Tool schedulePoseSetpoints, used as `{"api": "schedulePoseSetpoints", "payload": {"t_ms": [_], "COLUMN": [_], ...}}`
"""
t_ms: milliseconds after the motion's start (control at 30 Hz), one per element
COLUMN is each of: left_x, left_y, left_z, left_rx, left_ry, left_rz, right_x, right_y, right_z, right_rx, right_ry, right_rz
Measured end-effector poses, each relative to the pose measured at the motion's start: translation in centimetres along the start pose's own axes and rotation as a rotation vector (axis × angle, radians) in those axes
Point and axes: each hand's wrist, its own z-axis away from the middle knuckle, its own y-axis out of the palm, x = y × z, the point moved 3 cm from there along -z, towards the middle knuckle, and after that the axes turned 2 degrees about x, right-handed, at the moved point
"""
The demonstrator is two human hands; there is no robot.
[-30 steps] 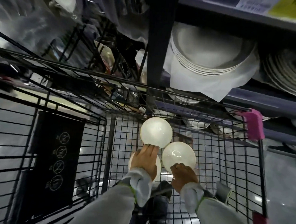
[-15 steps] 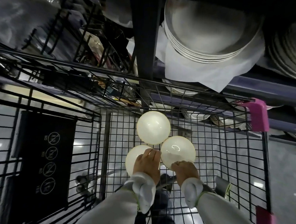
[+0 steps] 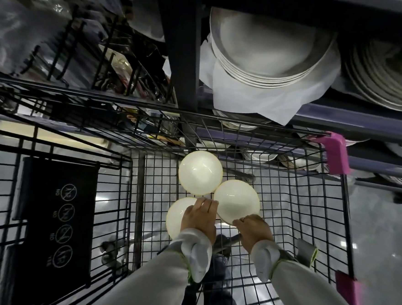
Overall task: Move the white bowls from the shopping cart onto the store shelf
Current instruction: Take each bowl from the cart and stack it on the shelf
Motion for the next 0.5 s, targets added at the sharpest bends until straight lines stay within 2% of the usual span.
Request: {"api": "schedulePoseSetpoints", "payload": {"t_ms": [67, 200, 500], "left_x": [-0.2, -0.8, -1.8], "left_y": [-0.5, -0.6, -1.7], "left_z": [0.0, -0.2, -0.2], "left_rx": [0.009, 0.169, 0.204], "left_ry": [0.007, 0.046, 0.142], "left_rz": [0.021, 0.036, 0.061], "right_x": [-0.2, -0.5, -0.6], "right_y": [-0.5, -1.3, -2.6], "right_z": [0.2, 0.5, 1.6], "right_rx": [0.022, -0.035, -0.006], "right_ry": [0.004, 0.045, 0.09], "right_rz": [-0.025, -0.157, -0.366]}}
